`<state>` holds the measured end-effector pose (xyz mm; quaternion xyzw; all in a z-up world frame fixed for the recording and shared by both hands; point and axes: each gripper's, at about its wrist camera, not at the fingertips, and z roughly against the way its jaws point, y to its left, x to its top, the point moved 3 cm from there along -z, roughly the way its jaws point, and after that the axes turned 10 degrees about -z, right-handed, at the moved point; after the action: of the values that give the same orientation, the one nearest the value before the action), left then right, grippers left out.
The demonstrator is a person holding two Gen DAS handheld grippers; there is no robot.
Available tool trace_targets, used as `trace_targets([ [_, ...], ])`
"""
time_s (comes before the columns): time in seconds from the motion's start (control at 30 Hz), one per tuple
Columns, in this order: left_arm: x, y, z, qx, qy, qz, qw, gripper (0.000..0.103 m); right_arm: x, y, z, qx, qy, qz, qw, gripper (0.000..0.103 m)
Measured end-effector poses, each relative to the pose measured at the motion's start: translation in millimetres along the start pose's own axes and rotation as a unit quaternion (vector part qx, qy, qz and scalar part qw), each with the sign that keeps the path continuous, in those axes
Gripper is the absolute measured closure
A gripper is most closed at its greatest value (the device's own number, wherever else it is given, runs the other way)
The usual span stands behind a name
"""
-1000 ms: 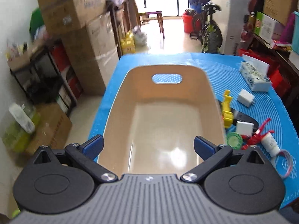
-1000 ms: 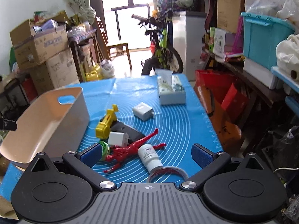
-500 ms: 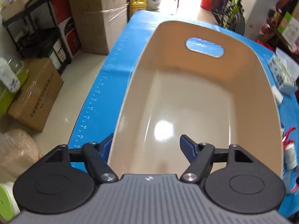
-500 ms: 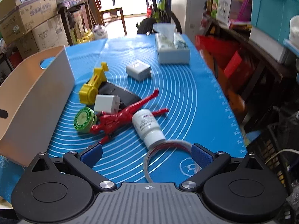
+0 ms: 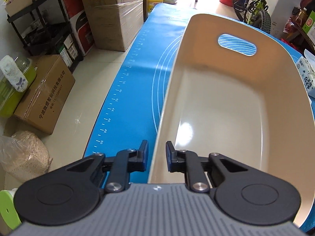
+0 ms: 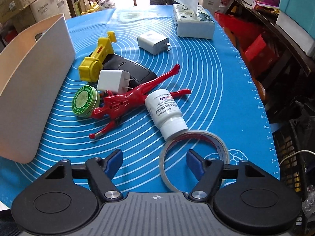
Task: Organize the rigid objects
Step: 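Move the left tool onto the basket rim while the right tool approaches the tape roll, then close the right gripper on the white tape roll and lift it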
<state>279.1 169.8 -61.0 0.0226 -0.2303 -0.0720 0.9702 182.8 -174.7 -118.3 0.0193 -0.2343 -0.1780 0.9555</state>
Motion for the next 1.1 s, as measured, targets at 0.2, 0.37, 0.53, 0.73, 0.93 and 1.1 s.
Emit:
trace_targets([
  [0.2,0,2,-2,-0.015,0.001,0.005,0.9999,0.095,4,0,-7,-0.008,0.009,-0.005,1.000,0.036],
  [0.37,0,2,-2,-0.019,0.000,0.007,0.9998,0.095,6,-2,-15,-0.016,0.025,-0.012,0.999,0.055],
  [0.53,0,3,-3,-0.019,0.002,0.010,0.9998,0.095,6,-4,-16,-0.016,0.018,-0.022,0.999,0.080],
  [0.73,1,4,-3,-0.020,0.001,0.011,0.9997,0.095,6,-14,-3,0.004,0.000,-0.072,0.997,0.084],
  [0.93,0,4,-4,-0.018,0.002,0.010,0.9998,0.095,10,-16,27,0.007,-0.048,-0.095,0.994,0.084],
  [1.1,0,5,-4,-0.022,0.001,0.012,0.9997,0.095,32,3,65,0.022,-0.120,-0.068,0.990,0.085],
])
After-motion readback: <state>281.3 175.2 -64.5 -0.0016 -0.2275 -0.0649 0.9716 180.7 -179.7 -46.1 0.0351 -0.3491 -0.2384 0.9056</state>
